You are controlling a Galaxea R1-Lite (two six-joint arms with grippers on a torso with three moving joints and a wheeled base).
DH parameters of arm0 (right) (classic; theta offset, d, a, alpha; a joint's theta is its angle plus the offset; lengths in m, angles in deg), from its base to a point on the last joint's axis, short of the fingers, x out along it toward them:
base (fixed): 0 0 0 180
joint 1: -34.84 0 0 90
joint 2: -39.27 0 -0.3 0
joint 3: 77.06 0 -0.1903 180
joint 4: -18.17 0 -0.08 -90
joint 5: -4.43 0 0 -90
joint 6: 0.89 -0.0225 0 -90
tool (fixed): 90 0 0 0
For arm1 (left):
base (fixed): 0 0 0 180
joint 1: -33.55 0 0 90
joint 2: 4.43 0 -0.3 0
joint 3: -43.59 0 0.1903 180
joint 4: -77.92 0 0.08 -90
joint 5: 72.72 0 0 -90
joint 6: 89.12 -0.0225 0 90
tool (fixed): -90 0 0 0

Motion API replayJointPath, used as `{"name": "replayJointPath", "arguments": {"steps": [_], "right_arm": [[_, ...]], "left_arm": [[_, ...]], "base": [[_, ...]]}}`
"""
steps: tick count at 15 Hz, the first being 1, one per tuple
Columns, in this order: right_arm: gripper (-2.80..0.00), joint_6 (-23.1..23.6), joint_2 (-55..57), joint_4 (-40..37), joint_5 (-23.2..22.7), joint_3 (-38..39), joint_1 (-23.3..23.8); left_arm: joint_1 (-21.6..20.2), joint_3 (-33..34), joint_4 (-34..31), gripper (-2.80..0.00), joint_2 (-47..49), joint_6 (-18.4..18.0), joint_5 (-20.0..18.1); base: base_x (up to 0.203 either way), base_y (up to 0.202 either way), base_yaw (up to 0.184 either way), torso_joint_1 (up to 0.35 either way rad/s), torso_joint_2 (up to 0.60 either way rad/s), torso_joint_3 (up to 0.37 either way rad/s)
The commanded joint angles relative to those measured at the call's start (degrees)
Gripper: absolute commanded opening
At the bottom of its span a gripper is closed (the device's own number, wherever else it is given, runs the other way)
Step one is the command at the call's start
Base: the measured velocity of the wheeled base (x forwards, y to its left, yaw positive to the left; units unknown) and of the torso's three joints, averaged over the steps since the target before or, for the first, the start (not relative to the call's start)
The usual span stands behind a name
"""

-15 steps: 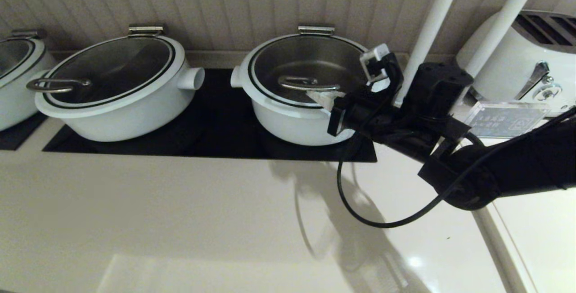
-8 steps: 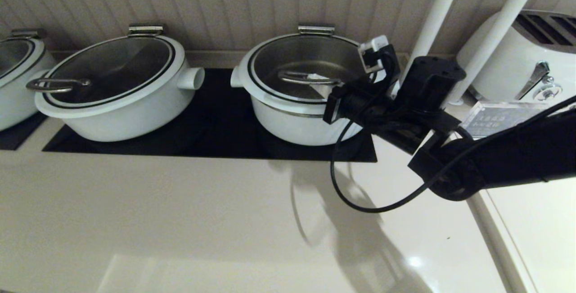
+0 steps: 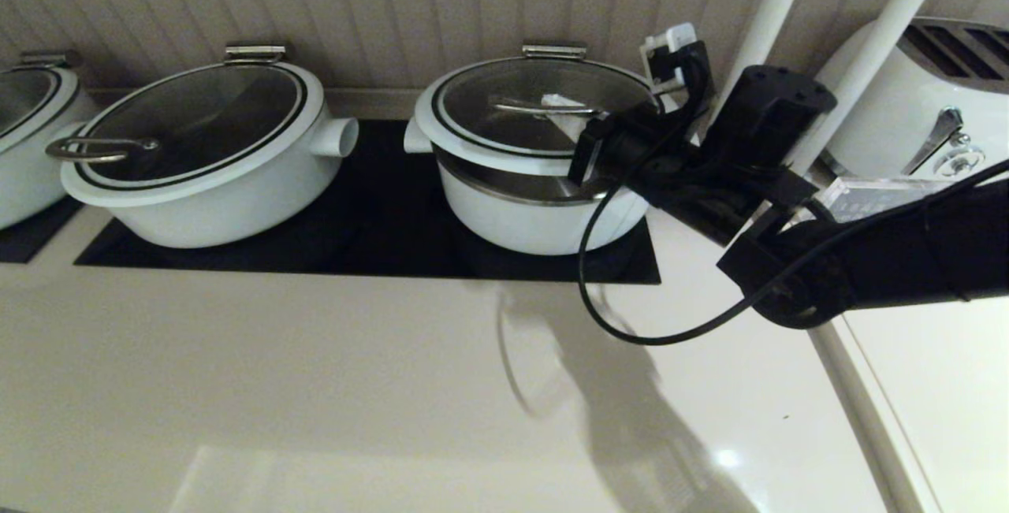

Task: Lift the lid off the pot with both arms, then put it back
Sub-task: Open the food pot lid a small opening with the right arm, then hold the pot lid with the left arm

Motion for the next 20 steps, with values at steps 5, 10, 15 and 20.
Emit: {"name": "replayJointPath", "arguments": {"steps": [5,10,15,20], "right_arm": [[-2.8,-0.02,-1.78,-0.99,-0.13,-0.81,0.57],[-2.8,-0.02,-1.83,-2.08,-0.13,-3.2,1.29],[-2.8,-0.02,-1.28,-1.99,-0.13,-3.2,1.99],[-2.8,-0.02,-0.6,-2.17,-0.21,-4.52,1.9]], "left_arm": [[0.0,0.0,0.03,-2.8,0.06,-0.02,0.01],[0.0,0.0,-0.07,-2.8,0.06,-0.02,0.01],[0.0,0.0,0.01,-2.8,0.06,-0.02,0.01],[0.0,0.0,-0.06,-2.8,0.06,-0.04,0.01]], "base": [[0.0,0.0,0.0,0.0,0.0,0.0],[0.0,0.0,0.0,0.0,0.0,0.0],[0.0,0.0,0.0,0.0,0.0,0.0],[0.0,0.0,0.0,0.0,0.0,0.0]]}}
